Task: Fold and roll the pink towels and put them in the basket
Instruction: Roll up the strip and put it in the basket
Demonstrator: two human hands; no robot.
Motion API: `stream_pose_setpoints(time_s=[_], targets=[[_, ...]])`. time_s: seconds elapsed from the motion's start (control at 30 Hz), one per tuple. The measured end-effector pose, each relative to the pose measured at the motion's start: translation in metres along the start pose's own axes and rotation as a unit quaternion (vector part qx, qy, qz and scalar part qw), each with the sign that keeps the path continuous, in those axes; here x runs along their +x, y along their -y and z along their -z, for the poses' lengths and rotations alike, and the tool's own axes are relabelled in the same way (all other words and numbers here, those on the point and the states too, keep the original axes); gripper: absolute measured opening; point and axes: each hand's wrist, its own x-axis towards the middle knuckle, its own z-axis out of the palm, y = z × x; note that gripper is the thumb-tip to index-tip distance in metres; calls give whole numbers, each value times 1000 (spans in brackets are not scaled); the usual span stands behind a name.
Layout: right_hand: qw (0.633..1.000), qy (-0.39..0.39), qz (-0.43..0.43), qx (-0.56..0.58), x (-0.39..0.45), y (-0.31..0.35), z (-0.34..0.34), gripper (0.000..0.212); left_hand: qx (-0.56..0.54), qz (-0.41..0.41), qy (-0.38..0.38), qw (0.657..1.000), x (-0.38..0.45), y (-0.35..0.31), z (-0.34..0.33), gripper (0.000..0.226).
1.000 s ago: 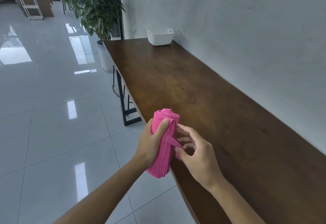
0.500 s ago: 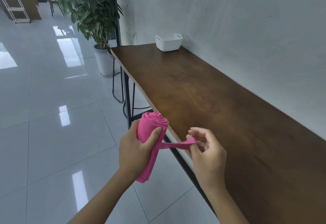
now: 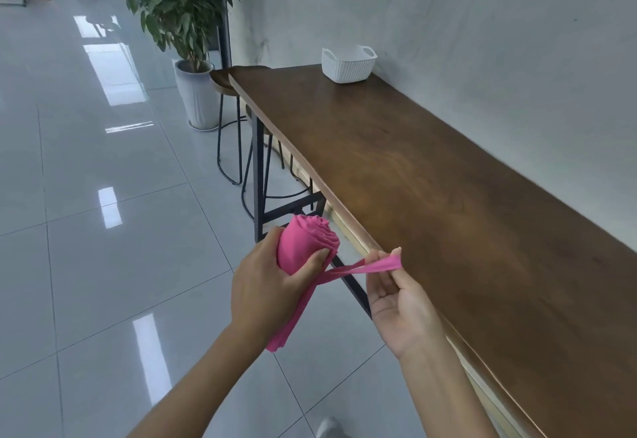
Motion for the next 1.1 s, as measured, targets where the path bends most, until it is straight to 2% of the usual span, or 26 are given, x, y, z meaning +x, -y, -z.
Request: stream_pose_setpoints(time_s=[0.1,0.27,0.33,0.43,0.5,0.57,0.67,0.8,0.93,1.0,1.1], targets=[[999,36,19,-27,12,-2,-8,44,3,-3,12,1000,13,7,-1,49],[971,158,48,-174,42,-4,-34,47,16,-10,43,999,53,21,-7,52],[945,194,69,-254,61,1,-47,42,26,-26,68,997,75,24,-9,51],[885,240,123,-380,93,15,-72,39,75,-76,102,989,116,28,-11,56],[866,272,128,-400,112,24,-92,29,90,-109,115,983,144,28,-15,61],[837,313,145,-425,131,34,-110,30,96,-130,132,978,172,25,-20,65],[808,327,172,-459,167,46,-131,33,111,-159,152,969,212,19,-28,55],[804,311,196,-468,207,55,-150,34,99,-142,197,965,257,18,-34,60],[835,261,199,-441,239,55,-169,18,30,-48,304,951,292,40,-26,50],[850,234,188,-433,255,54,-176,19,2,-17,349,937,306,57,-16,57],[857,217,164,-438,277,48,-188,22,-62,18,354,933,324,79,-9,57]])
